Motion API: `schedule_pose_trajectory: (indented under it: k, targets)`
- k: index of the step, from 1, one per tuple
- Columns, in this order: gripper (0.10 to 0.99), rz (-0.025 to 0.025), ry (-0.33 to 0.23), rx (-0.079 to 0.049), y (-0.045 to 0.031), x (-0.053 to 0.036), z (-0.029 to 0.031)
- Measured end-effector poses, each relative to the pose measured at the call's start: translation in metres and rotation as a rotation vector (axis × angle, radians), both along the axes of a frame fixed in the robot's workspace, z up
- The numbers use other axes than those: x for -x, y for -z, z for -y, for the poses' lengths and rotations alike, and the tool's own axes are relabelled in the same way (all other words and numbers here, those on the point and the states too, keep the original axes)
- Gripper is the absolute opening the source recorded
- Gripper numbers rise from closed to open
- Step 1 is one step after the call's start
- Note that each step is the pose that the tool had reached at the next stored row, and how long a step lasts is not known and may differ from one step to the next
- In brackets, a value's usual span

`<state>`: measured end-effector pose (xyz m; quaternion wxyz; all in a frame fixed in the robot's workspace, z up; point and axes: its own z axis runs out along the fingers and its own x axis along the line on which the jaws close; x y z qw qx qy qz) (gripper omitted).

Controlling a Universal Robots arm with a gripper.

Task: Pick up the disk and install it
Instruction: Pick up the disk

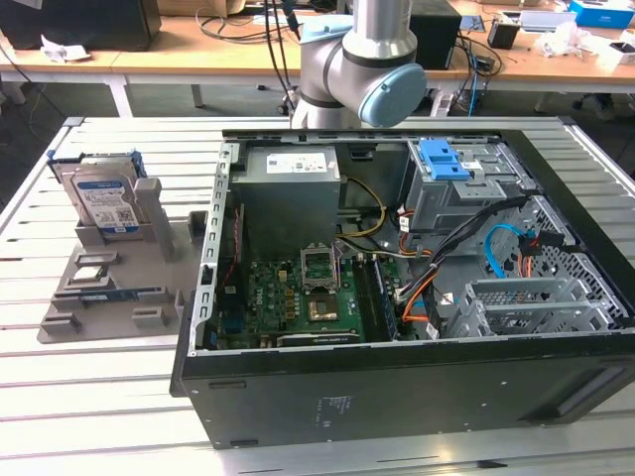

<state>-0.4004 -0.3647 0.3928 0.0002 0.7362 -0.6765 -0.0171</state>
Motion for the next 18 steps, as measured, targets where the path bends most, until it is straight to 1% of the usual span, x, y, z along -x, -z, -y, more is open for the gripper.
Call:
schedule_pose_trajectory:
  k: [9, 12, 13, 14, 18]
  targets:
    - [0.114, 0.0000, -0.015, 0.000, 0.0000, 0.0000, 0.0000]
    - [0.294, 0.0000, -0.019, 0.000, 0.0000, 0.0000, 0.0000]
    - [0.416, 0.0001, -0.020, 0.000, 0.0000, 0.0000, 0.0000]
    - [0.416, 0.0001, -0.021, 0.000, 0.0000, 0.0000, 0.0000]
    - [0.659, 0.0001, -0.026, 0.000, 0.0000, 0.0000, 0.0000]
